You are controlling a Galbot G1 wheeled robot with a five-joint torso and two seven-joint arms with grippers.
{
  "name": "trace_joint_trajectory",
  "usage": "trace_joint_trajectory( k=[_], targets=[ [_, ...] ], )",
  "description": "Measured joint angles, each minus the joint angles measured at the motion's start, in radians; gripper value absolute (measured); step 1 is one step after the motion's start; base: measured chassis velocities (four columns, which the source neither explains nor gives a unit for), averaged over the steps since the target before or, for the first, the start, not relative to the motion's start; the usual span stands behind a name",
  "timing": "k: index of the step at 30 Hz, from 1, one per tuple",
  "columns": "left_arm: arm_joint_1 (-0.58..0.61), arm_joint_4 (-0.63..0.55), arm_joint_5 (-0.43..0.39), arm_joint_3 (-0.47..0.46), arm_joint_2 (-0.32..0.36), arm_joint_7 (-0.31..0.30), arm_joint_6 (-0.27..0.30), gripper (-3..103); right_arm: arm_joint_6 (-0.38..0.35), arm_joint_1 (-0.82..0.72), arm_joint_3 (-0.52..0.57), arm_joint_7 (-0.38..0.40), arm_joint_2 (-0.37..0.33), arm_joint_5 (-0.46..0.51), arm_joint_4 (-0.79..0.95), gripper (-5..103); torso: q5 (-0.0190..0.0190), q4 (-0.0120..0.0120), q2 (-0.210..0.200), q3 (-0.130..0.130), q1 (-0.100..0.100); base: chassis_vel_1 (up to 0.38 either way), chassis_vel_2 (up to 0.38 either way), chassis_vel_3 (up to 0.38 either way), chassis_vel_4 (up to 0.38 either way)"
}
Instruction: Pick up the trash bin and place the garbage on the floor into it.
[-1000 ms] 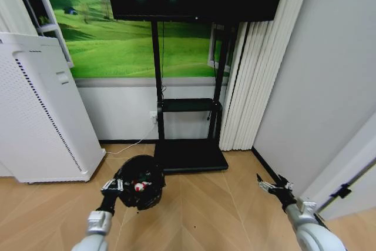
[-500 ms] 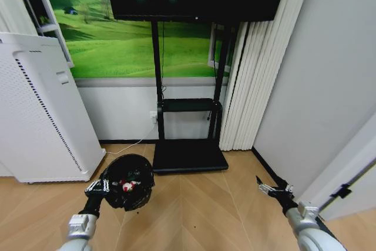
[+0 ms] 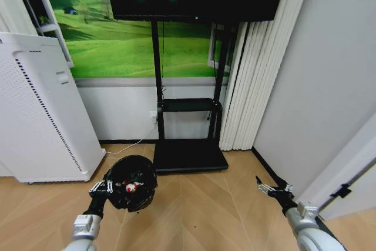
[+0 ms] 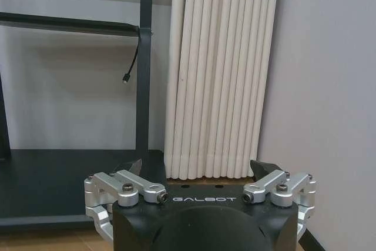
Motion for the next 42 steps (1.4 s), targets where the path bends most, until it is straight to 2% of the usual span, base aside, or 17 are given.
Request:
trace_joint_trajectory(
  k=[14,17,19,21,22,23,25,26,28,29,30,31,33,35,37,42],
  targets=[
    [-0.005,0.010,0.008,0.010,-0.009,-0.001,-0.008,6,0.000,0.001,-0.001,0.000,0.000,0.000,0.000,100,-0.0004,0.0001,0.000,0.000,0.000,0.287,0.127,-0.286,-0.110],
    [-0.006,0.011,0.011,0.012,-0.011,-0.001,-0.009,6,0.000,0.001,-0.001,0.000,0.000,0.000,0.000,100,0.0006,-0.0001,0.000,0.000,0.000,0.349,0.276,-0.354,-0.249],
    [-0.005,0.012,0.012,0.014,-0.013,-0.002,-0.010,6,0.000,0.001,-0.001,0.000,0.000,0.000,0.000,100,-0.0012,0.0000,0.000,0.000,0.000,0.379,0.259,-0.385,-0.266],
    [-0.005,0.013,0.014,0.016,-0.014,-0.001,-0.010,6,0.000,0.001,-0.001,0.000,0.000,0.000,0.000,100,0.0003,0.0003,0.000,0.000,0.000,0.428,0.315,-0.401,-0.329],
    [-0.005,0.013,0.015,0.016,-0.015,-0.002,-0.011,6,0.000,0.001,-0.001,0.001,0.000,0.000,-0.001,100,0.0014,-0.0003,0.000,0.000,0.000,0.450,0.299,-0.445,-0.329],
    [-0.005,0.013,0.016,0.017,-0.016,-0.003,-0.011,6,0.000,0.001,-0.001,0.000,0.000,0.000,-0.001,100,0.0001,0.0006,0.000,0.000,0.000,0.450,0.299,-0.420,-0.310],
    [-0.004,0.014,0.018,0.020,-0.017,-0.002,-0.011,6,0.000,0.001,-0.001,0.001,0.000,0.000,0.000,100,-0.0014,0.0000,0.000,0.000,0.000,0.447,0.310,-0.422,-0.315],
    [-0.005,0.014,0.020,0.020,-0.018,-0.003,-0.011,6,0.000,0.001,-0.001,0.000,0.000,0.000,-0.001,100,0.0007,-0.0003,0.000,0.000,0.000,0.407,0.308,-0.423,-0.317],
    [-0.004,0.014,0.022,0.023,-0.019,-0.003,-0.012,6,0.000,0.001,-0.001,0.000,0.000,0.000,-0.001,100,0.0009,0.0001,0.000,0.000,0.000,0.387,0.304,-0.410,-0.317],
    [-0.004,0.015,0.024,0.024,-0.020,-0.003,-0.012,6,0.000,0.001,-0.001,0.001,0.000,0.000,-0.001,100,-0.0016,0.0004,0.000,0.000,0.000,0.366,0.300,-0.330,-0.292],
    [-0.004,0.015,0.024,0.024,-0.020,-0.003,-0.012,6,0.000,0.001,-0.001,0.001,0.000,0.000,-0.001,100,-0.0016,0.0004,0.000,0.000,0.000,0.366,0.300,-0.330,-0.292],
    [-0.004,0.016,0.026,0.027,-0.020,-0.003,-0.012,6,0.000,0.001,-0.001,0.000,0.000,0.000,0.000,100,-0.0009,-0.0004,0.000,0.000,0.000,0.278,0.322,-0.330,-0.268],
    [-0.003,0.016,0.028,0.028,-0.021,-0.006,-0.014,6,0.000,0.001,-0.002,0.000,0.000,0.000,-0.001,100,0.0006,-0.0001,0.000,0.000,0.000,0.235,0.199,-0.268,-0.268],
    [0.004,0.016,0.030,0.041,-0.026,-0.007,-0.015,6,0.000,0.001,-0.001,0.000,0.000,0.000,0.000,100,-0.0010,0.0000,0.000,0.000,0.000,0.168,0.152,-0.081,-0.160],
    [0.019,0.016,0.033,0.063,-0.032,-0.010,-0.015,6,0.000,0.001,-0.002,0.000,0.000,0.000,0.000,100,0.0004,0.0005,0.000,0.000,0.000,0.017,0.073,0.000,-0.075],
    [0.050,0.013,0.048,0.095,-0.042,-0.016,-0.017,6,0.000,0.001,-0.001,0.000,0.000,0.000,0.000,100,0.0003,-0.0002,0.000,0.000,0.000,-0.070,-0.025,0.053,0.052]
  ],
)
